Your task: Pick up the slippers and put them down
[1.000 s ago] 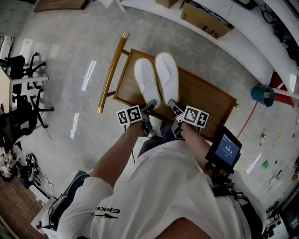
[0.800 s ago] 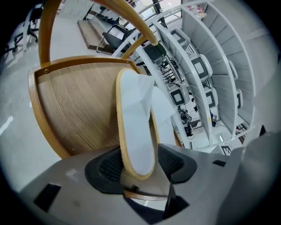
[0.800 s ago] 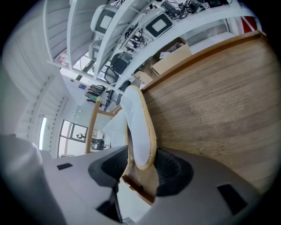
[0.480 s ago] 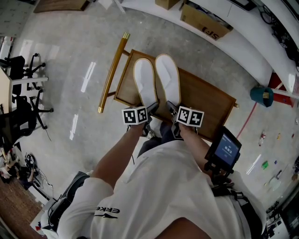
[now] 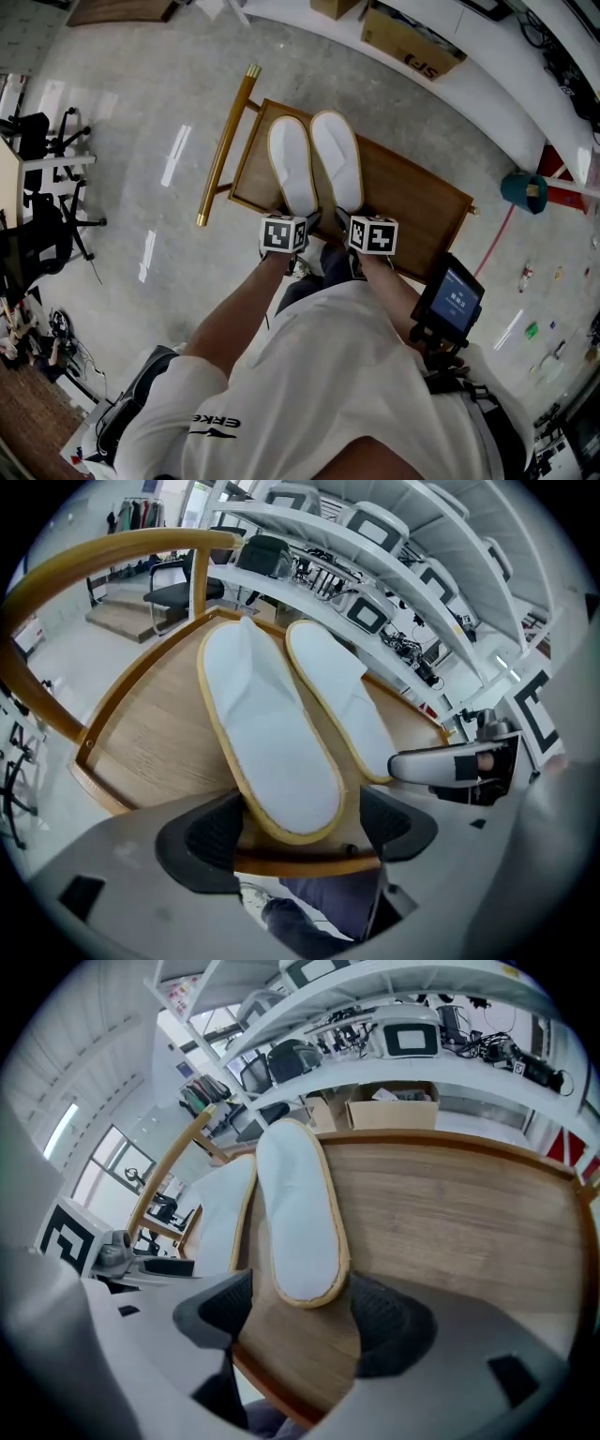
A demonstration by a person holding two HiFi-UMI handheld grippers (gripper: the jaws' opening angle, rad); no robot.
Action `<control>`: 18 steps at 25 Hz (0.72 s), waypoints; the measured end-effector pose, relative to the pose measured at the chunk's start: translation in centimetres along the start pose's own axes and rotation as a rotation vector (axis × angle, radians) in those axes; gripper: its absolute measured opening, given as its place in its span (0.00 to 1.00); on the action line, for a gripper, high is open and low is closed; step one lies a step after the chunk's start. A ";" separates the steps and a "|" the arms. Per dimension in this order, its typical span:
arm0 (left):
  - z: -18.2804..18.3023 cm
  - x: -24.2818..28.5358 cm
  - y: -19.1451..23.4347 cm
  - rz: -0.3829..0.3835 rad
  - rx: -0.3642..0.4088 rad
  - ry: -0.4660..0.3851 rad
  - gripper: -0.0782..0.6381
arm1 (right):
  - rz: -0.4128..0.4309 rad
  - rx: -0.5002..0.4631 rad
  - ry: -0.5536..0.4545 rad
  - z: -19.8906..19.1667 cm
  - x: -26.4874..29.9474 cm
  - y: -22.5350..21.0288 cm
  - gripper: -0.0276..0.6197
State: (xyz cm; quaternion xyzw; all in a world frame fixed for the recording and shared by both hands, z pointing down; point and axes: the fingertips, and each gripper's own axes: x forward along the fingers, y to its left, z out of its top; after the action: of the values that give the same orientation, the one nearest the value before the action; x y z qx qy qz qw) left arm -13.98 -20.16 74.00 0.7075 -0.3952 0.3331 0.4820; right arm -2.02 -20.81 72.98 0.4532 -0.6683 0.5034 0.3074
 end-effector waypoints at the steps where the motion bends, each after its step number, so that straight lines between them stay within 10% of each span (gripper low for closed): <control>1: -0.2 -0.1 0.2 0.015 0.011 0.009 0.62 | -0.008 -0.005 0.000 -0.1 -0.1 -0.2 0.52; 8: -0.7 -1.0 1.0 0.041 0.010 -0.008 0.62 | 0.004 -0.010 -0.010 0.1 -0.7 0.1 0.52; 18: 0.8 -3.9 -1.0 -0.119 -0.068 -0.209 0.62 | 0.090 0.015 -0.131 0.8 -3.0 2.2 0.52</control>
State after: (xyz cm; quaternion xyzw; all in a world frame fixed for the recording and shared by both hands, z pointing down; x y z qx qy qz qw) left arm -14.82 -19.77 70.04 0.7438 -0.4116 0.2146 0.4809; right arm -2.80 -20.47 69.30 0.4568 -0.7030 0.4910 0.2368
